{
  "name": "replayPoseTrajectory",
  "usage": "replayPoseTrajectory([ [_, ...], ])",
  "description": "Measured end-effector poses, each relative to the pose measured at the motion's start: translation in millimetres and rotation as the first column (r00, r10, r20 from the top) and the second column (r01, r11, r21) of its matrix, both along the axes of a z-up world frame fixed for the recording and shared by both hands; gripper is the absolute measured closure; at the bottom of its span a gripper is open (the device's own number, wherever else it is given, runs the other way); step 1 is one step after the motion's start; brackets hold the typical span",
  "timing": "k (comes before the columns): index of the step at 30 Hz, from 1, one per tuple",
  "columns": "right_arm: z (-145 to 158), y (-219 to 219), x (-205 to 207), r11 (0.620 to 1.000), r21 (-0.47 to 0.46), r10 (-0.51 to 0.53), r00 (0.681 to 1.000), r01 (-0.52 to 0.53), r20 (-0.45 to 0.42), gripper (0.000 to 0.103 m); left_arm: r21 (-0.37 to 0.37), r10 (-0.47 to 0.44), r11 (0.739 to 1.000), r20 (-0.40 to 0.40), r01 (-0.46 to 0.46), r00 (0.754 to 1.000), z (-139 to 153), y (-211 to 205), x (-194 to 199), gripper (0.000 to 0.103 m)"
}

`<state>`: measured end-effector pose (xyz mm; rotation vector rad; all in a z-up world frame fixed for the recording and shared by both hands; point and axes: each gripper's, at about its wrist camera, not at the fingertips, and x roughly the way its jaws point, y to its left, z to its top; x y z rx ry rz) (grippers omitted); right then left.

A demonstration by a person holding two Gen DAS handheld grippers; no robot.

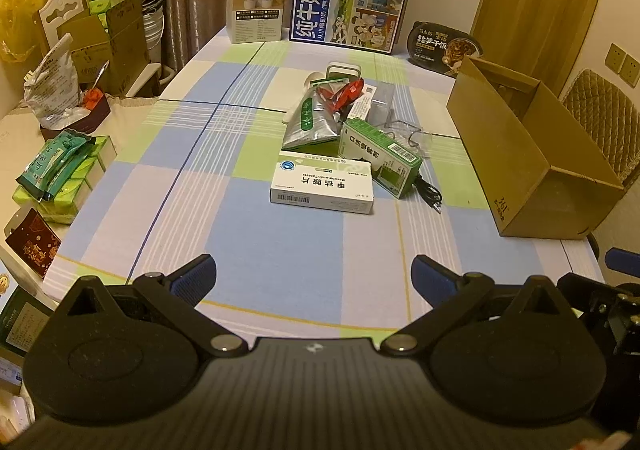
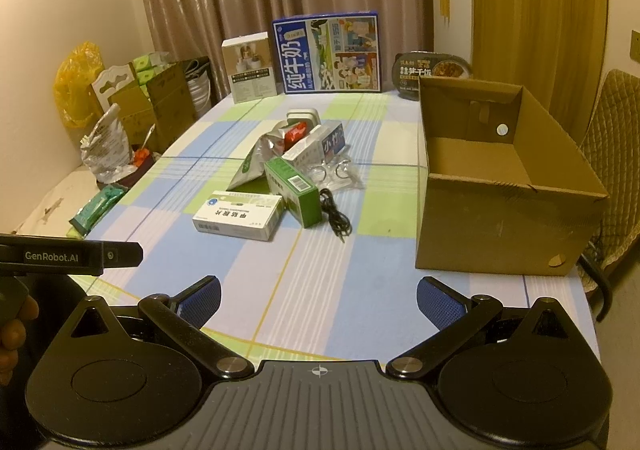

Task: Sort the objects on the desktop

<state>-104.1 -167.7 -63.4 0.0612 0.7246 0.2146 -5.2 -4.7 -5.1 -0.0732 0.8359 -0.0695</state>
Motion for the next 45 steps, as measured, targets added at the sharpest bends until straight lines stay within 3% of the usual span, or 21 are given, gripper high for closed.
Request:
replayPoseTrajectory([
  [29, -9, -7, 6, 1.0, 0.0, -0.008, 0.999, 0.008, -0.034, 0.002, -0.003, -0.022, 1.0, -0.024, 0.022, 0.999, -6, 0, 6, 0.001],
  [45, -14, -12, 30, 1.0, -0.025, 0.011, 0.999, -0.012, -0.039, 0.002, 0.047, -0.149, 0.988, -0.025, 0.15, 0.989, -13, 3, 35, 0.001],
])
